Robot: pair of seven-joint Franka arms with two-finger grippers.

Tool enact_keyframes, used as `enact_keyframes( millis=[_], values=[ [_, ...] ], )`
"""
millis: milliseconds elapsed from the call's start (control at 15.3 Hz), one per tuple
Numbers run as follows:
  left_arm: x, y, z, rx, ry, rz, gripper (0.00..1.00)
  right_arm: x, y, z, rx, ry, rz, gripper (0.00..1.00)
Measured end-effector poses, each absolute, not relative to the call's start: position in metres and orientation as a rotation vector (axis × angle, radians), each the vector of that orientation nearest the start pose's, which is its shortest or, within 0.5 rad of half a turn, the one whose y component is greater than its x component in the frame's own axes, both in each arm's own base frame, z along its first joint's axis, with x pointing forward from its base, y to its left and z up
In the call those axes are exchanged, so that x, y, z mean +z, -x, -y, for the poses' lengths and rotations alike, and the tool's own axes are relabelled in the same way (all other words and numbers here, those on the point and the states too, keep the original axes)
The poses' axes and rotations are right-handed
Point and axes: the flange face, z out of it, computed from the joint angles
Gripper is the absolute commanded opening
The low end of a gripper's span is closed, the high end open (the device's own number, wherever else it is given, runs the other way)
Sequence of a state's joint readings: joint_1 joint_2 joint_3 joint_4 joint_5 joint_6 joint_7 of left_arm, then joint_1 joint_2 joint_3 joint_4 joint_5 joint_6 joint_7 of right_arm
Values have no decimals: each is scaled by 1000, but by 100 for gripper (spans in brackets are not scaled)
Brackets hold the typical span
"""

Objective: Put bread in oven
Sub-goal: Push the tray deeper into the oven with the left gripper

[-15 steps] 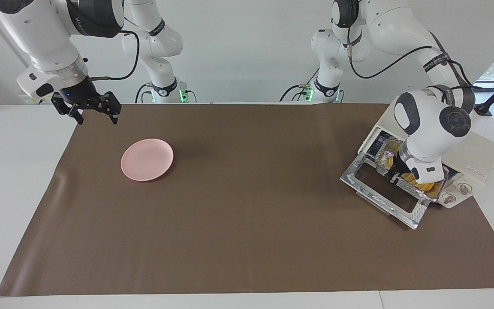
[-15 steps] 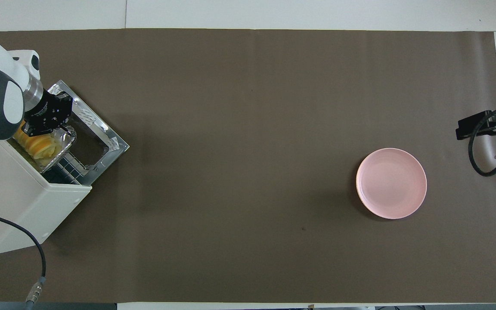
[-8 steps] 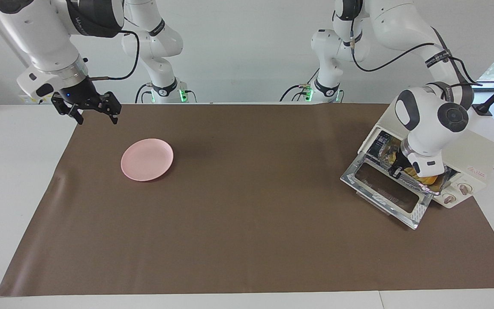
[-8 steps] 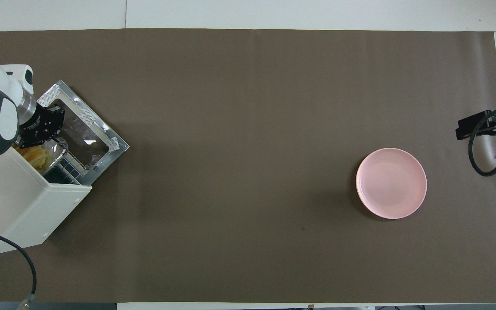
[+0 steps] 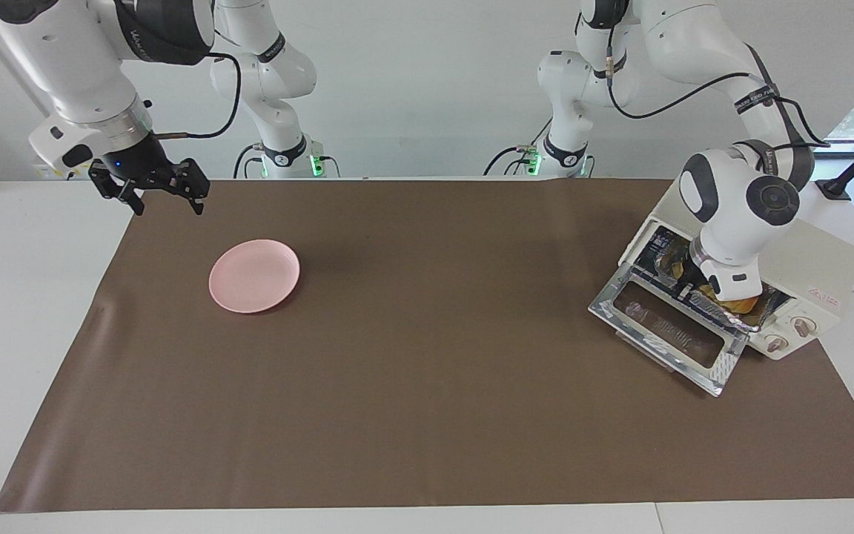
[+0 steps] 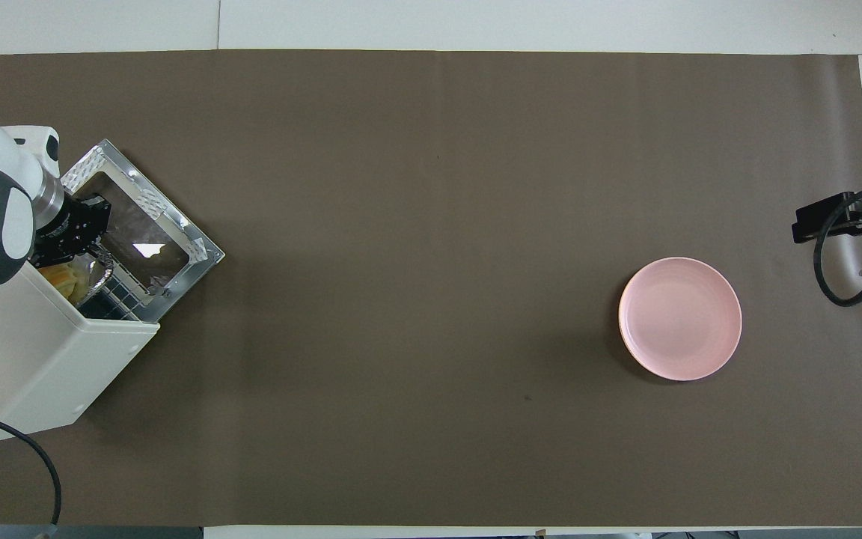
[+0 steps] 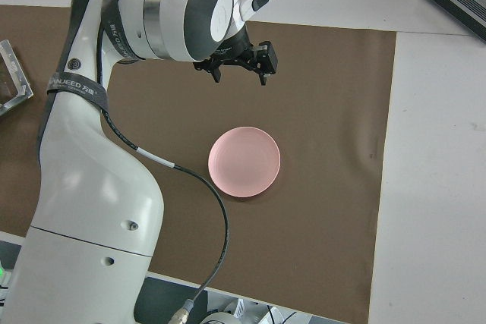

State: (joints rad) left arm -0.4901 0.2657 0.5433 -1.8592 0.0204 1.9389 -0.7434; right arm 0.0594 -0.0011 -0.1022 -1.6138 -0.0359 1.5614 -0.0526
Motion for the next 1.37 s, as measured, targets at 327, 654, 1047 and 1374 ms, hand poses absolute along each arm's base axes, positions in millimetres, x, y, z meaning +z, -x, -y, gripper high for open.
enact_keyframes(
  millis=[327,654,1047,1374],
  values=[
    [384,-596,-16,124,2724,1116,0,604,-551,28,84,3174,16,100],
    [385,-596,-14,121,2726,1108,21,604,-551,28,84,3174,16,100],
    [380,-595,-13,112,2732,1100,100,604,-551,28,84,3174,16,100],
    [368,-592,-12,121,2732,1091,100,604,-551,28,84,3174,16,100]
  ],
)
